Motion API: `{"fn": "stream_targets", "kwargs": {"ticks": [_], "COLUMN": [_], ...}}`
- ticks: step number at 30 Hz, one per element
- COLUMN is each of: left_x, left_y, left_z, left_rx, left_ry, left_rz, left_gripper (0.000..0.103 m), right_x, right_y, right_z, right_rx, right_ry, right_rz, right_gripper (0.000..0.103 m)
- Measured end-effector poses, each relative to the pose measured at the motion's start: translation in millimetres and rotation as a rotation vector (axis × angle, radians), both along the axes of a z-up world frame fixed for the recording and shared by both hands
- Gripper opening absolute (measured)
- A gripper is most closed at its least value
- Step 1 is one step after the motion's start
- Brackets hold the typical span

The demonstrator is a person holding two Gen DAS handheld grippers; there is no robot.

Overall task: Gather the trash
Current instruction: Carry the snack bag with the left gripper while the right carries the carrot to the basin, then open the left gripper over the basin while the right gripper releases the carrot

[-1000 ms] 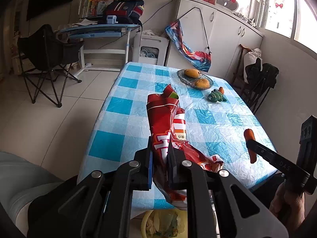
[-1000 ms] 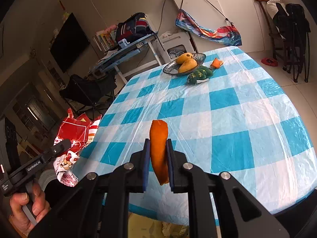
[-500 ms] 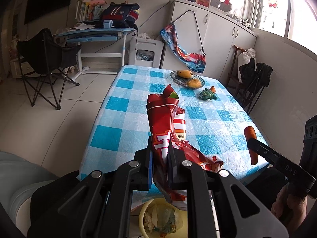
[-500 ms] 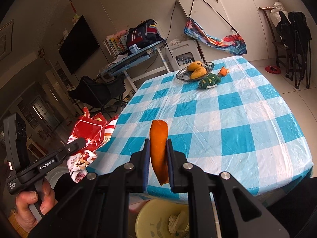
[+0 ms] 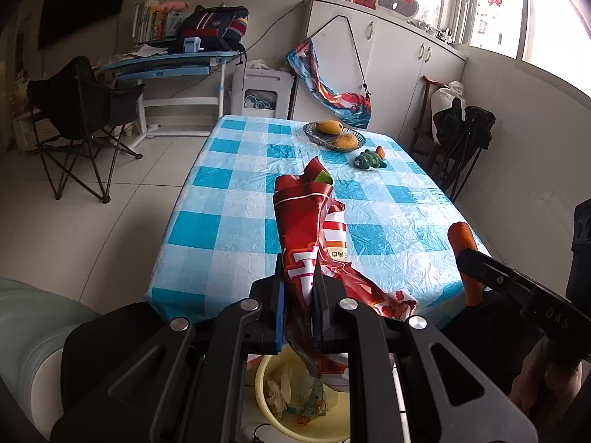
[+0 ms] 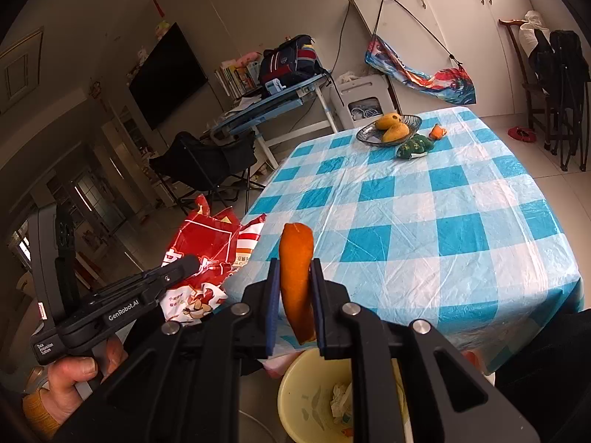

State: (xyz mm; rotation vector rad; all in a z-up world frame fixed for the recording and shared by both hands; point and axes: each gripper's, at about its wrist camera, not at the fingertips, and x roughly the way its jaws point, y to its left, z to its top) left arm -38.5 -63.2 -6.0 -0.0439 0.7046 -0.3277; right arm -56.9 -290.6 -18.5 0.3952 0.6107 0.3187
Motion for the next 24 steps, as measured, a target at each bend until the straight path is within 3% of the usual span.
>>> {"fn": "stream_targets", "kwargs": {"ticks": [6, 24], "left_x": [-12.6, -41.8], "left_y": [0.4, -11.4], "left_z": [-9.6, -46.3], "left_rx": [0.009, 0.080], "left_ry": [0.043, 0.198], "left_rz": [-0.021, -0.089], "left_gripper": [0.012, 0.012], "right_x": [-12.6, -24.8], "right_y": [5.3, 22.5], "right_z": [-4.3, -52.7], "right_rx": [0.021, 0.053], "right_ry": [0.035, 0.295], "right_rz": [0.015, 0.038], "right_gripper": [0.018, 0.021]}}
